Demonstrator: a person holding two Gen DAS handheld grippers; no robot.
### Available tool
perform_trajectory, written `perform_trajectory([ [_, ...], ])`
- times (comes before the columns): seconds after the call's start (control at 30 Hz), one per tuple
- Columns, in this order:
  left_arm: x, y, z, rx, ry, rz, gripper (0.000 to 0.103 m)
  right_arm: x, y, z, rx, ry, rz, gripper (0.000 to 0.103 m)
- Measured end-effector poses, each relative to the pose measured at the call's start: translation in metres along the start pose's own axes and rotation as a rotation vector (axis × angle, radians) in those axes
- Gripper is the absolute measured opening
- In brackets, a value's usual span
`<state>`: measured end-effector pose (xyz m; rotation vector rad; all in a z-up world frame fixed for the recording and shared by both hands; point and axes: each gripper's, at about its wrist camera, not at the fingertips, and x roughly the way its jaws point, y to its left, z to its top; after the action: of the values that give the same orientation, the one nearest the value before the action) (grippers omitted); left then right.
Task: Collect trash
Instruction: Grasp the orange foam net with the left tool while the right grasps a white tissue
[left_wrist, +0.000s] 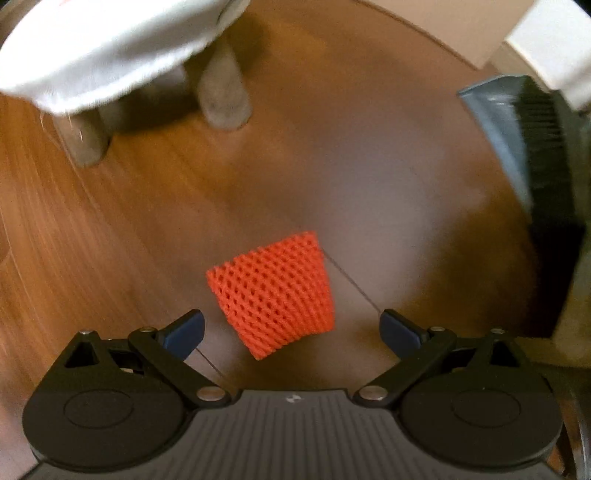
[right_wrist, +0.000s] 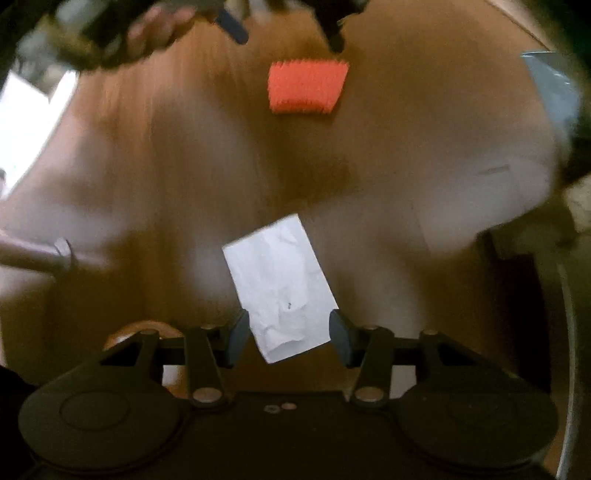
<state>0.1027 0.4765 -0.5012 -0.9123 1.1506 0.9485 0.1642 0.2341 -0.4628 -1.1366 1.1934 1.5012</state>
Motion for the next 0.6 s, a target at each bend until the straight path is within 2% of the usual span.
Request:
perform_trajectory([
  [0.13, 0.026, 0.004, 0.001, -0.018, 0.026, 0.015, 0.101, 0.033, 0.0, -0.001, -0.046, 0.04, -0.01, 0.048],
  [0.43, 0.055, 0.002, -0.003, -0.042, 0.054, 0.024, 0.101, 0.072, 0.013, -0.003, -0.196, 0.023, -0.096, 0.048],
  [0.6, 0.063, 0.0, -0.006, -0.03, 0.067, 0.029, 0.082, 0.082, 0.017, -0.007, -0.248, 0.024, -0.127, 0.048],
])
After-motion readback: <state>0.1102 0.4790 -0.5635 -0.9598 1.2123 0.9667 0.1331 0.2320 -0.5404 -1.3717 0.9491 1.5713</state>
